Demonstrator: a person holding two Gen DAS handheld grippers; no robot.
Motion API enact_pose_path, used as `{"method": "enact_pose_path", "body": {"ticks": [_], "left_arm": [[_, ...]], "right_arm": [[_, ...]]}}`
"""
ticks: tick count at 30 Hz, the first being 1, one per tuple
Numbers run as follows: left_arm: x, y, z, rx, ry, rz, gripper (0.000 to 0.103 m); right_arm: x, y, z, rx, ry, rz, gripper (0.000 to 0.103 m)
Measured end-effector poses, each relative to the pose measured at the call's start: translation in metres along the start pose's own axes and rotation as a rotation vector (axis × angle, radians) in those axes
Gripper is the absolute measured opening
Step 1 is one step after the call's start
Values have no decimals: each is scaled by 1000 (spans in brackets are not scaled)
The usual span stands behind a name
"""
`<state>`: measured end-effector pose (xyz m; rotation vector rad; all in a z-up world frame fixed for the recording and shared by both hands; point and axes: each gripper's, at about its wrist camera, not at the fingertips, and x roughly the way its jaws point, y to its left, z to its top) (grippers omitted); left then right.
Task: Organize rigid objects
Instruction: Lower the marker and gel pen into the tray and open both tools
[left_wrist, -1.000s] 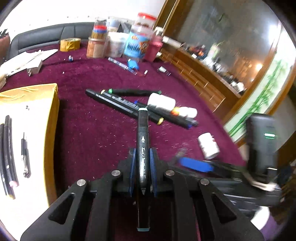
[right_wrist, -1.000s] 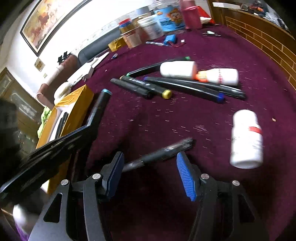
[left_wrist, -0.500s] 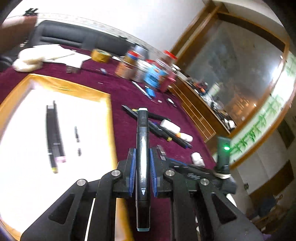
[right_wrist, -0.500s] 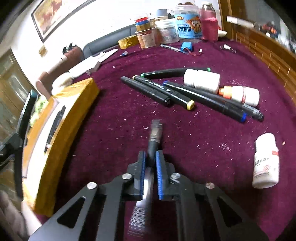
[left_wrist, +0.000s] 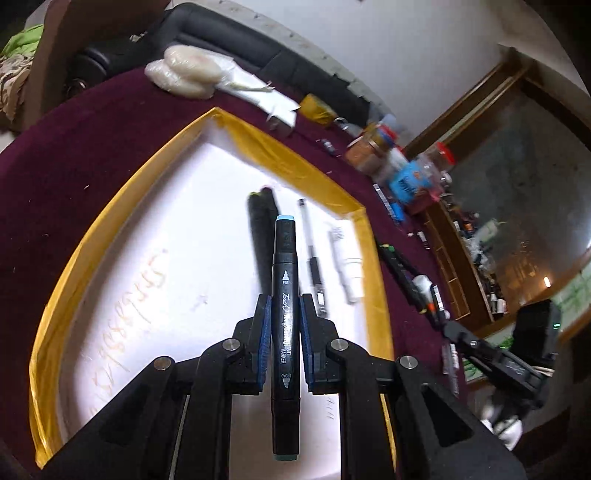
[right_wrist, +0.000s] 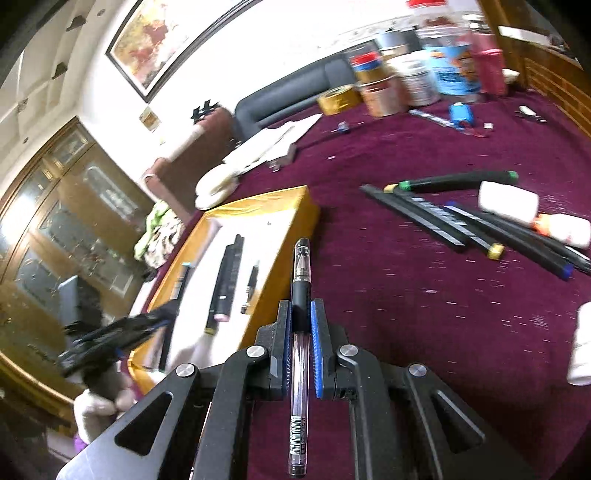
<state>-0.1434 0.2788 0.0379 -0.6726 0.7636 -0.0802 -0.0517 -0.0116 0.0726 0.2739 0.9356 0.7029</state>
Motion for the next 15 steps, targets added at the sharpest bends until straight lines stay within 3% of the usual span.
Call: {"method": "enact_pose_path", "body": {"ticks": [10, 13, 15], "left_arm": [[20, 20, 12, -31, 51, 78, 12], [22, 26, 17, -55, 56, 86, 19], [21, 33, 19, -78, 54, 78, 32]], "right_arm": [[64, 50, 15, -46, 109, 38, 9], [89, 58, 19, -36, 154, 29, 9], [104, 62, 21, -34, 176, 14, 9]]}}
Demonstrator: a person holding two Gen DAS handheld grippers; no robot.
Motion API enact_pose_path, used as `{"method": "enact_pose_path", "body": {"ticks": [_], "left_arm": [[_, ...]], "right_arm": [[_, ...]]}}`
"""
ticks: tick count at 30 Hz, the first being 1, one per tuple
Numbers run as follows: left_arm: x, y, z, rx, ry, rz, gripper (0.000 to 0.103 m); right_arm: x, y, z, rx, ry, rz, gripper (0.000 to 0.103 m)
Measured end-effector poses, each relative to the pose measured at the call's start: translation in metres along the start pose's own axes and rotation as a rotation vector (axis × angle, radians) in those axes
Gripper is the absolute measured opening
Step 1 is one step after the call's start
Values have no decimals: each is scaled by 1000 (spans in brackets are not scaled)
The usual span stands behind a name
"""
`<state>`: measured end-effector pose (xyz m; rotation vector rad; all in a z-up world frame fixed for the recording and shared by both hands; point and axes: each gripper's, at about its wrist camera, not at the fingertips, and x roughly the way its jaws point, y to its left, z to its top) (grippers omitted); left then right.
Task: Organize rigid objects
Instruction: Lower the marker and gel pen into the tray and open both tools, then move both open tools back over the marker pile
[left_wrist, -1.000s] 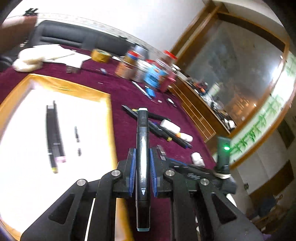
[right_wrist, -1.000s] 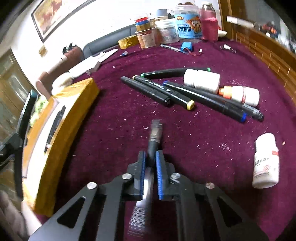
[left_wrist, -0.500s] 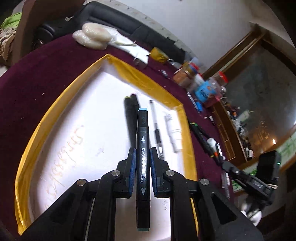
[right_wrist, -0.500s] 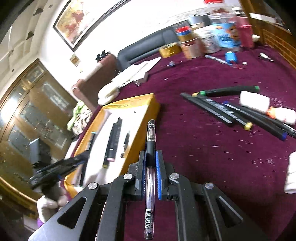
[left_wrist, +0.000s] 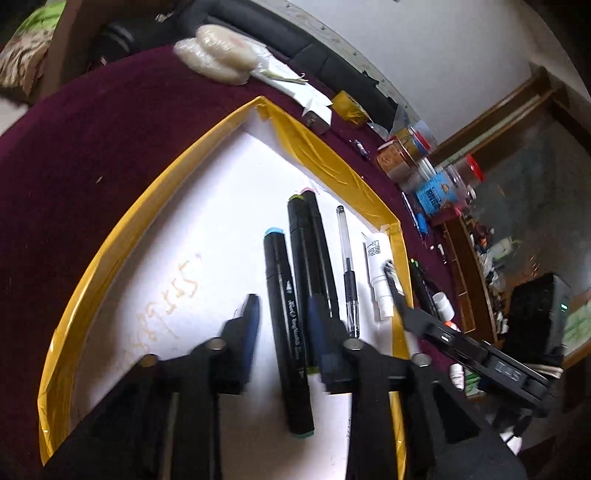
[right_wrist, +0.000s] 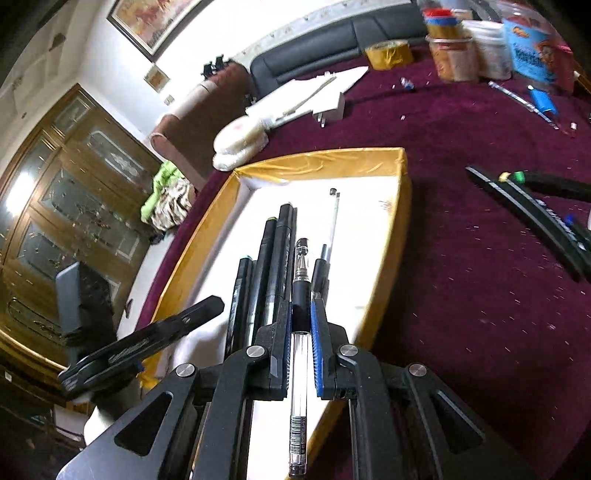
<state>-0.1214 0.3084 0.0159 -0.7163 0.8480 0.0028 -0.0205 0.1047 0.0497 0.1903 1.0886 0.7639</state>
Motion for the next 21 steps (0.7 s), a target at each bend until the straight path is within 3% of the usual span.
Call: {"method": "enact_pose_path", "body": {"ticks": [4, 8, 14, 21], "left_arm": [[-5, 13, -4, -54, 5, -31, 35], [-20, 14, -13, -52, -24, -57, 49], [-36, 5, -20, -20, -59, -70, 60], [-36, -2, -25, -2, -52, -42, 61]], "right_arm": [[21, 4, 8, -1, 30, -26, 9], [32, 9, 14, -9, 46, -44, 9], [39, 11, 26, -1, 27, -86, 10], [13, 6, 26, -37, -28, -114, 20]]}}
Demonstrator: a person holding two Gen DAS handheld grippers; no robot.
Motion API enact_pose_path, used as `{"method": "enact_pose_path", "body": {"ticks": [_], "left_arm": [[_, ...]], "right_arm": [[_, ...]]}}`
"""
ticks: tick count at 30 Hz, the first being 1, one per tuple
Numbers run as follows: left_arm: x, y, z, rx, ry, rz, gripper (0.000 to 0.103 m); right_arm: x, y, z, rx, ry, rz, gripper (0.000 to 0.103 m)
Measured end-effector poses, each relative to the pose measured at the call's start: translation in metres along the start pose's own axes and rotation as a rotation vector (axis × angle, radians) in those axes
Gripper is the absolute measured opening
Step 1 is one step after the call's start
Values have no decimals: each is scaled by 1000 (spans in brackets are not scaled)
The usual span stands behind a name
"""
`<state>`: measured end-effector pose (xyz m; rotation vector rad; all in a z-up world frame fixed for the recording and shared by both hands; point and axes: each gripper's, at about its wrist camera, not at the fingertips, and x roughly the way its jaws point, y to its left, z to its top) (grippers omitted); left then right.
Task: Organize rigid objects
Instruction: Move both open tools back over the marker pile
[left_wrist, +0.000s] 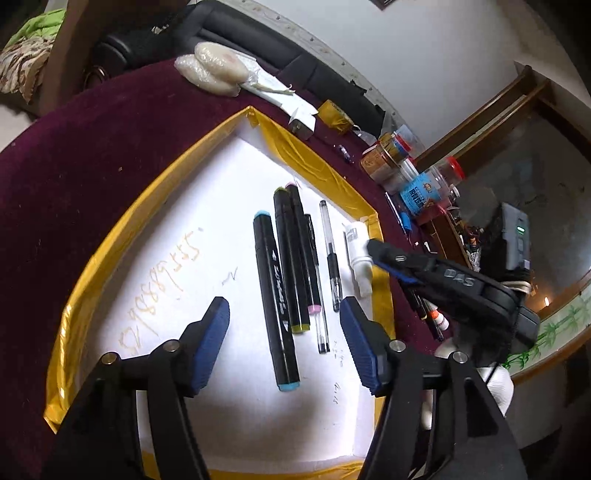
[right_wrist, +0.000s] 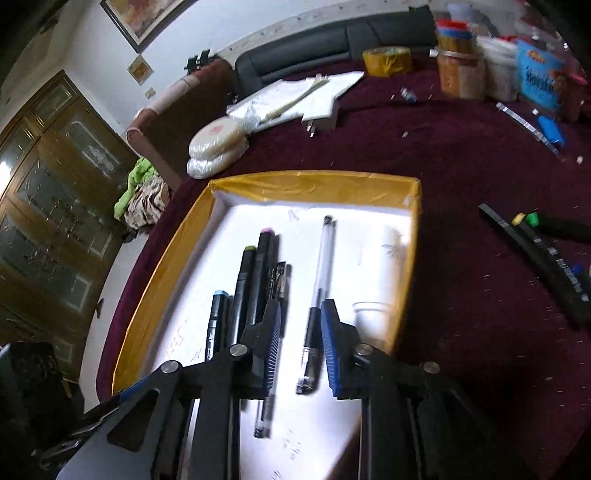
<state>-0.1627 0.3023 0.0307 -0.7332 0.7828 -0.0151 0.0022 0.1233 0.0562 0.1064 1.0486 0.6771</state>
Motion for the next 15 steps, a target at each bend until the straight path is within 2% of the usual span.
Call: {"method": "enact_pose_path", "body": {"ticks": [4, 6, 7, 8, 10, 11, 12, 15], "left_arm": [[2, -4, -4, -8, 17, 4, 61], [0, -11, -7, 11, 13, 8, 61], [-1, -16, -8, 25, 9, 7, 61], [-2, -21, -10, 37, 5, 6, 61], [-5, -36, -13, 74, -8, -3, 61], [-5, -43, -14, 91, -14, -7, 61], [-6, -51, -16, 112, -21, -15, 64], [-6, -80, -22, 191, -38, -34, 69]], "right_arm": [[-41, -15, -4, -43, -110, -56, 21], [-69, -27, -11, -77, -209, -137, 31], [-81, -34, -14, -89, -257, -178, 47], [-95, -43, -19, -94, -315, -225, 67], [-118, -69, -29, -74, -417, -324, 83], [-126, -89, -32, -48, -428, -389, 83], [-130, -103, -33, -28, -415, -417, 83], [-147, -155, -41, 81, -409, -439, 83]]}}
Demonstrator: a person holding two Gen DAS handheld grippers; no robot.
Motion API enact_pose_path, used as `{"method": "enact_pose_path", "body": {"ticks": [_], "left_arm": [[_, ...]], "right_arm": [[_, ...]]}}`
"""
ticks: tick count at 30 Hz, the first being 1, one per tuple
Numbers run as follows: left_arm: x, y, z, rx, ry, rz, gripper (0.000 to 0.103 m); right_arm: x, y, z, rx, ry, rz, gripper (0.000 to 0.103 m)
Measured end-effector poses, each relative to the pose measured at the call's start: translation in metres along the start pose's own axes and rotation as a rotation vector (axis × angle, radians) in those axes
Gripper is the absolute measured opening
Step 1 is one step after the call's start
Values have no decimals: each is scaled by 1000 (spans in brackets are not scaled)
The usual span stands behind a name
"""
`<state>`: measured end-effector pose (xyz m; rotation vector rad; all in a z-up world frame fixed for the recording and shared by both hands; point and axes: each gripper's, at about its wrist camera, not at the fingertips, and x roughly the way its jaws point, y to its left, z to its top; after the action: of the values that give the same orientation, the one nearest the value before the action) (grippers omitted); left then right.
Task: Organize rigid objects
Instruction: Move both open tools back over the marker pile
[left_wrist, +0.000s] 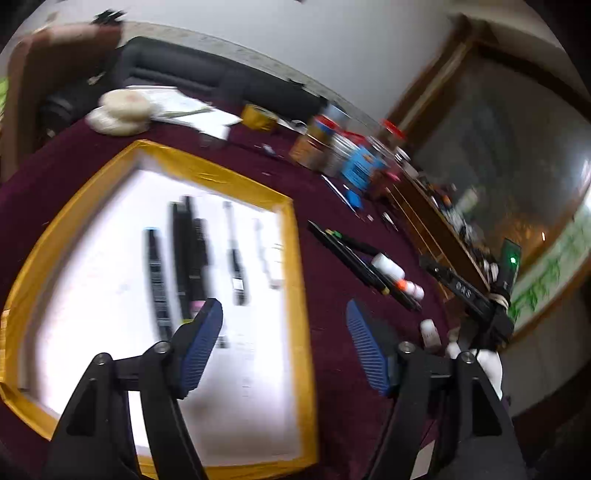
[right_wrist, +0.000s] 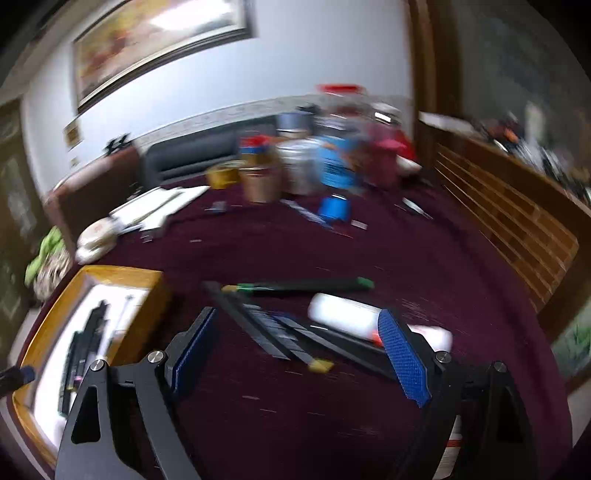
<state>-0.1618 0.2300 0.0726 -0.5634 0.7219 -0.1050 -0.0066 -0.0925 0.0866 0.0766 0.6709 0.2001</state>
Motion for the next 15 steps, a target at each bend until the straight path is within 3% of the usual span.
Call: {"method": "enact_pose_path", "body": {"ticks": [3, 7, 11, 15], "left_arm": [[10, -29, -4, 73, 19, -11, 69], [40, -65, -11, 133, 102, -27, 69], [77, -102, -14, 183, 183, -27, 69], [113, -132, -9, 220, 204, 17, 69]], "right_arm": [[1, -51, -2, 127, -3, -24, 83], [5, -101, -5, 242, -15, -42, 83], [11, -122, -13, 290, -37, -34, 83], [10, -131, -21, 324, -56, -6, 83]]}}
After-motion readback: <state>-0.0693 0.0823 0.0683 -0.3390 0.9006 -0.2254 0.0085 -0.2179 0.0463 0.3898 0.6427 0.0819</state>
